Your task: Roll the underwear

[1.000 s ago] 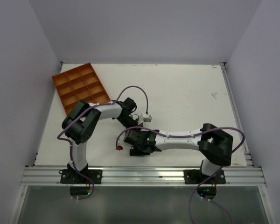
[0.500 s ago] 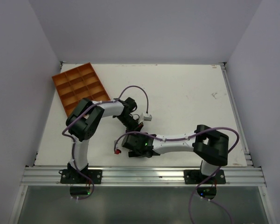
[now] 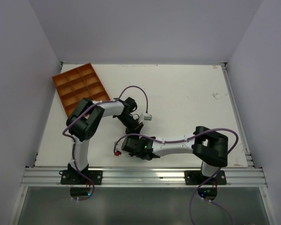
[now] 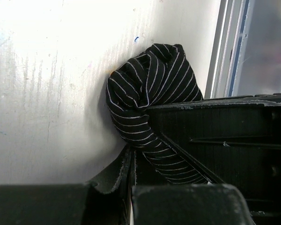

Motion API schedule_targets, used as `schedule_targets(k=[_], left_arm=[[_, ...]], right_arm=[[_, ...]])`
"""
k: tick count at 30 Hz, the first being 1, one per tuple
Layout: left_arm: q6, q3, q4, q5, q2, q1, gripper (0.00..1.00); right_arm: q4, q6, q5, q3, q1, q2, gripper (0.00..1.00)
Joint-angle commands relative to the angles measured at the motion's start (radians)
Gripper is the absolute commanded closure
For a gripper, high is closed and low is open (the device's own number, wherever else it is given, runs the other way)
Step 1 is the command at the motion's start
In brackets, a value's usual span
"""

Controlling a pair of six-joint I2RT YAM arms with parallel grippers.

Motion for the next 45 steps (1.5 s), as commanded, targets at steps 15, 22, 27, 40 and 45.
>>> schedule_targets(k=[15,22,27,40,45], left_arm=[[-0.085,0.017,0.077,-0.011,0.028,-0.014,1.00],[-0.101,0.016,0.065,0.046,0.040,-0.018,1.00],[-0.098,0.011,0.022,0.047,0.051,-0.021,1.00],[-0.120,-0.029,0.024,0.032,0.042,-0.021,1.00],[-0.234,-0.036,0.105,-0.034,0.008,-0.020,1.00]], right_arm=[[-0.002,0.205,-0.065,-0.004,-0.017,-0.002,0.40],[0.045,0.154,0.036,0.005,-0.017,0.027,0.37],[0.096,0.125,0.116,0.011,-0.016,0.062,0.35],[0.118,0.131,0.099,0.029,-0.017,0.156,0.99],[0.095,0.188,0.081,-0.015,-0.017,0.110,1.00]])
